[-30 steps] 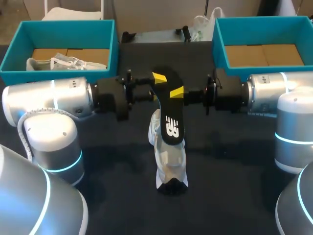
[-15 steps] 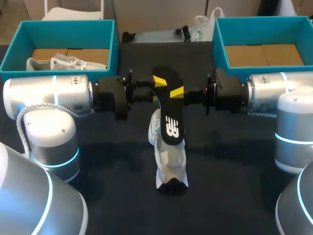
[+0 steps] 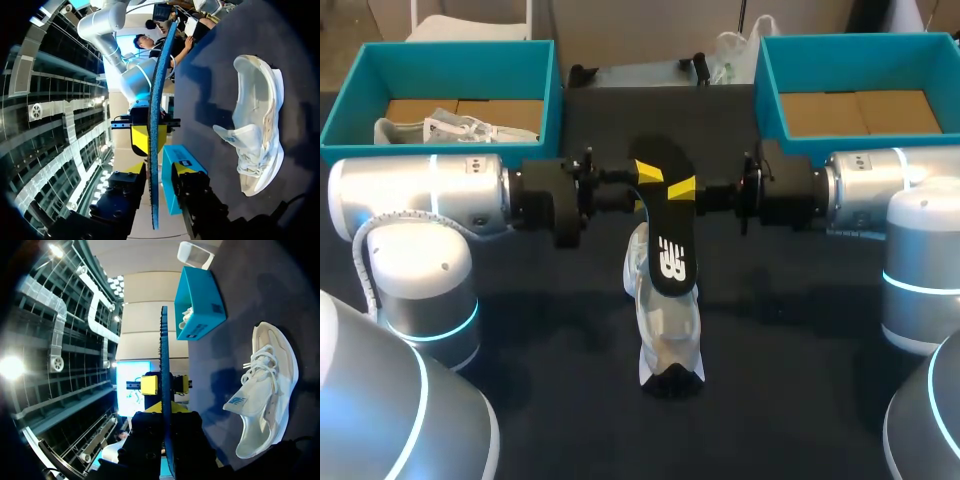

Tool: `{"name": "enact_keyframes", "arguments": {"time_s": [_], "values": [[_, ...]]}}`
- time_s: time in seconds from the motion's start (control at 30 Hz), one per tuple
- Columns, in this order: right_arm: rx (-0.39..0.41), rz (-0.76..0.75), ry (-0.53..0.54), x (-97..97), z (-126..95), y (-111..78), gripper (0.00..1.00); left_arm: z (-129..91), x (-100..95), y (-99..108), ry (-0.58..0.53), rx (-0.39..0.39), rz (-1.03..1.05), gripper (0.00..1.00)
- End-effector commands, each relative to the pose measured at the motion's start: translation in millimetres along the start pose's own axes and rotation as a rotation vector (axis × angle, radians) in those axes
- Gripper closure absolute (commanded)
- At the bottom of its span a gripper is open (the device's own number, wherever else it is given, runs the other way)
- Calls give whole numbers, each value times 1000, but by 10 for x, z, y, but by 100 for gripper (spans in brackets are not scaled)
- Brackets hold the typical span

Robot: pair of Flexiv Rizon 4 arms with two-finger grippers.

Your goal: Take the shoe out of the shoebox, open the shoe tongue, remove and reinsert the insole, then place the shoe into the shoebox

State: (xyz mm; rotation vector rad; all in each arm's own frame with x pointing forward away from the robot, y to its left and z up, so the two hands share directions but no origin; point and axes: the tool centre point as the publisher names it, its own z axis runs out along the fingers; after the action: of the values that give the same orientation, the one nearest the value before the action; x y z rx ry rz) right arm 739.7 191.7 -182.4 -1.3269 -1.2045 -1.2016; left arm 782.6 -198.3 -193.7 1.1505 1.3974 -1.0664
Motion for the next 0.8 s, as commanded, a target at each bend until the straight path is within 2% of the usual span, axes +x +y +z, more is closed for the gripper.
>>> {"name": "enact_keyframes", "arguments": {"time_s": [0.03, 0.27, 0.37, 0.43, 0.8], "values": [[-3, 0, -2, 1, 18, -6, 100, 25, -9, -26, -1, -1, 4, 67], [-3, 0, -2, 1, 18, -6, 100, 43, -44, -35, -6, -5, 14, 71], [-3, 0, -2, 1, 18, -6, 100, 49, -52, -37, -7, -11, 19, 82], [-3, 0, -2, 1, 18, -6, 100, 53, -54, -39, -7, -14, 20, 100], [-3, 0, -2, 1, 18, -6, 100, 58, -74, -80, -12, -12, 29, 100]]}}
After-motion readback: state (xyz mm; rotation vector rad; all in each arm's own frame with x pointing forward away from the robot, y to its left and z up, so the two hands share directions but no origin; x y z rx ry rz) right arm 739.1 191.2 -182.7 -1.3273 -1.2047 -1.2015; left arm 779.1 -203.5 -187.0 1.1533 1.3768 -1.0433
